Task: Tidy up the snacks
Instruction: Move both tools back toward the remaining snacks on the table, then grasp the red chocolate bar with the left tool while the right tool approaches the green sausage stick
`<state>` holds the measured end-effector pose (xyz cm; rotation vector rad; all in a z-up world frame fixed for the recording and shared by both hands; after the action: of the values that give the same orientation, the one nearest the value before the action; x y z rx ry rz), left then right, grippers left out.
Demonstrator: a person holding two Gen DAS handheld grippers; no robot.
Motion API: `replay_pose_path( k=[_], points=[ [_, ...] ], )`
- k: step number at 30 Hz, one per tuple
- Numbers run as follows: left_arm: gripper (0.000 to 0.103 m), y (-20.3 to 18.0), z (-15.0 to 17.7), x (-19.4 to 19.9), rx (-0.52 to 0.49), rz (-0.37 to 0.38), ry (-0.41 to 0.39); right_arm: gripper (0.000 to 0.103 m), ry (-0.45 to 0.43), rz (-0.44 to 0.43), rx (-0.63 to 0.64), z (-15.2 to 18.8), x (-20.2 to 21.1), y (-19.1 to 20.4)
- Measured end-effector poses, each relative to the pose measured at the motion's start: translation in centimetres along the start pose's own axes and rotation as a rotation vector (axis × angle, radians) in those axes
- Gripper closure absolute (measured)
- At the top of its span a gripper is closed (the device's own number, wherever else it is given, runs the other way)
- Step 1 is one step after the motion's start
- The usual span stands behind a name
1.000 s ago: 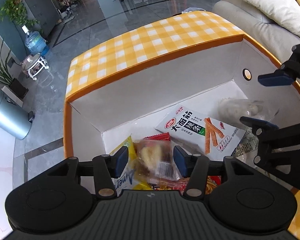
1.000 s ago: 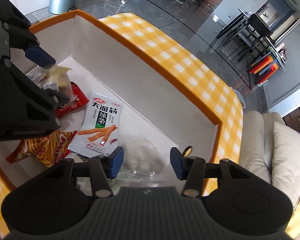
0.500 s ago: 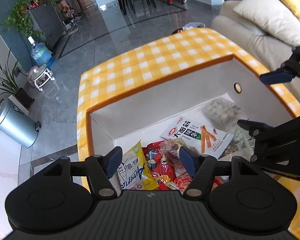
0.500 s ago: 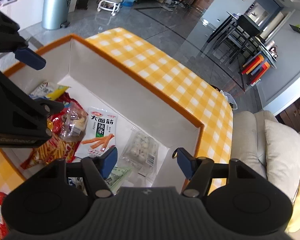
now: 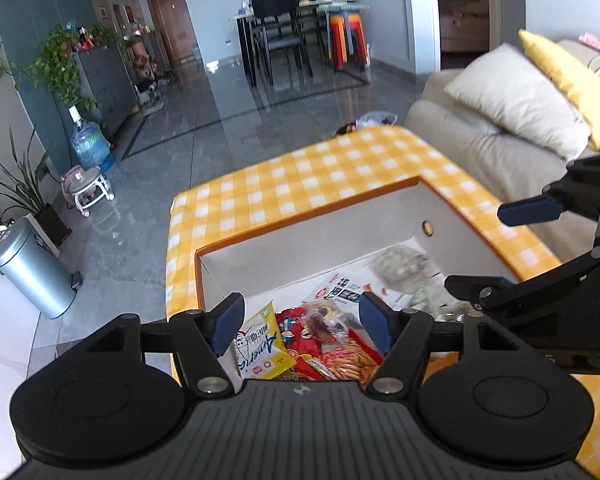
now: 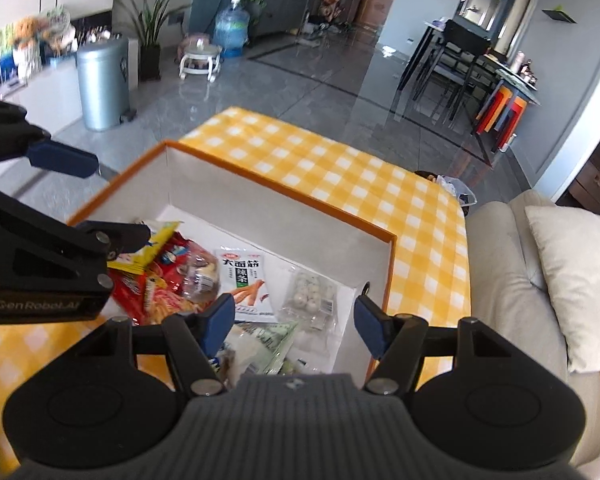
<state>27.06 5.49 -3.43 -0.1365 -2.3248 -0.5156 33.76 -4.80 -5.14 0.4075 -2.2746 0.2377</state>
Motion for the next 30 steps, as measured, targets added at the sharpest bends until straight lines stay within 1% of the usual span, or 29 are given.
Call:
replay_pose_path(
  k=[8,11,13,19,26,30],
  points=[
    [0.026,-0.7,1.0,4.3,0.098,-0.004,-0.059,0.039,-0.083,-0.021,-0.085,2.3,5.3,-0.2],
    [0.025,-1.2,2.1,5.2,0.12,-0.009,-0.058,0.039,-0.091,-0.031,-0.115,3.8,6.7,-0.3],
    [0.025,-1.8,2.9,5.7,0.138,0.002,-0.051,0.039,-0.092,-0.031,-0.134,4.9,7.4,-0.5],
    [0.025,-3.5,5.6,6.4,0.241,0.042,-0.023,0.039,-0.061,-0.024,-0.18,8.7,8.6,-1.2],
    [0.025,-6.5,9.2,6.1,0.265,0.079,0.052,0.038,-0.017,-0.016,-0.214,12.6,8.3,-2.4],
    [0.025,-8.3,10.9,5.6,0.302,0.135,0.104,0.038,0.034,-0.019,-0.24,14.7,7.6,-2.9]
  ],
)
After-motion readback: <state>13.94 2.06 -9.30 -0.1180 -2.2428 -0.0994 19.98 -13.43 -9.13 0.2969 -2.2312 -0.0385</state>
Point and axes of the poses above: each gripper's, at about its wrist camera, not at the fingertips, and x roughly against the way its jaws point, y to its left, z to its underside, the point moved 8 cm from there along -x, roughly the way its jaws point, and after that the axes turned 13 degrees about -x, right-handed, at the moved point
